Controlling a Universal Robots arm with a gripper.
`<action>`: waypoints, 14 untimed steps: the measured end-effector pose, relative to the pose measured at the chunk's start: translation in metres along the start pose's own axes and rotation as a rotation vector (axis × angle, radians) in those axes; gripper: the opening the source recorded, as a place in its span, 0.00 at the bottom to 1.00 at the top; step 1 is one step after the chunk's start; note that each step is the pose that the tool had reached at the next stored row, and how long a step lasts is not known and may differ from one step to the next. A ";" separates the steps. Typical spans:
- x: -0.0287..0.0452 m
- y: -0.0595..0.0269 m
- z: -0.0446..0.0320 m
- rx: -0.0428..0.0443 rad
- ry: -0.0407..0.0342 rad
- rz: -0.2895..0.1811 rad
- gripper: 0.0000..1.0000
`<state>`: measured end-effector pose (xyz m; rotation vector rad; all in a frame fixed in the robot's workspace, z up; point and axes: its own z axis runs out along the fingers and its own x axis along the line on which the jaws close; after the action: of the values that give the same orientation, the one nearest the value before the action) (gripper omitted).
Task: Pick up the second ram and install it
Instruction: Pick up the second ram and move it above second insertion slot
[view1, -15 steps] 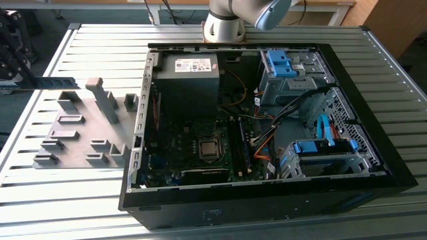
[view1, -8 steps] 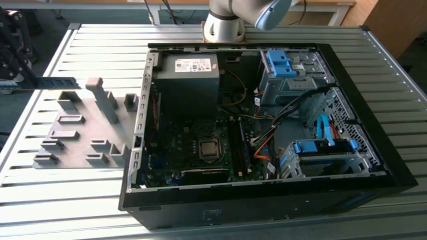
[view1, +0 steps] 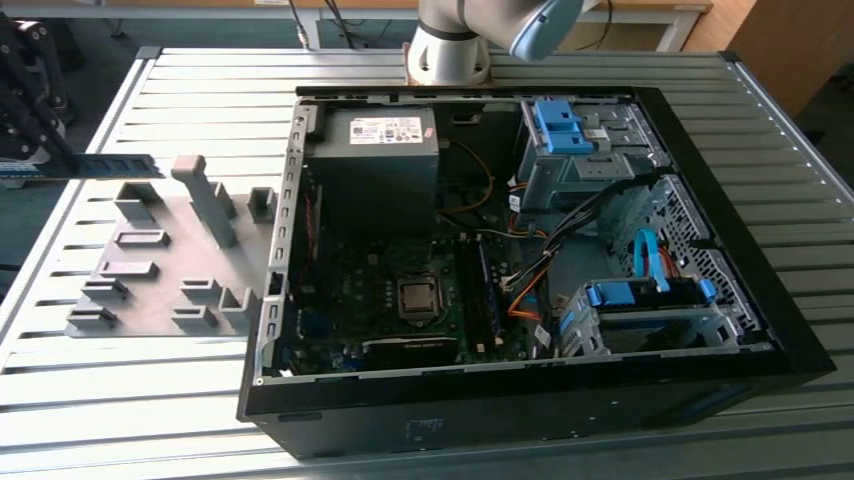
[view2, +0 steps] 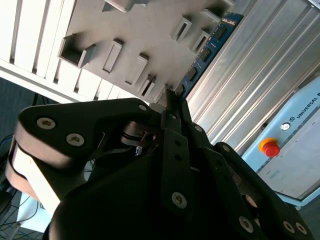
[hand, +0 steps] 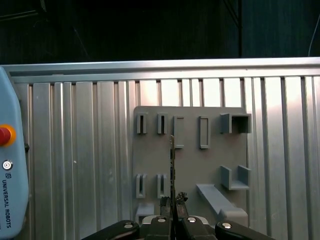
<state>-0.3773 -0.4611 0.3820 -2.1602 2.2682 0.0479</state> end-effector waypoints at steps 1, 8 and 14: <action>0.0000 -0.0002 0.0000 0.0000 0.0000 0.000 0.14; -0.0002 -0.0031 -0.0001 0.0000 0.0000 0.000 0.14; -0.0003 -0.0056 0.0000 0.0001 0.0000 0.000 0.14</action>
<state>-0.3717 -0.4611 0.3820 -2.1601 2.2681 0.0479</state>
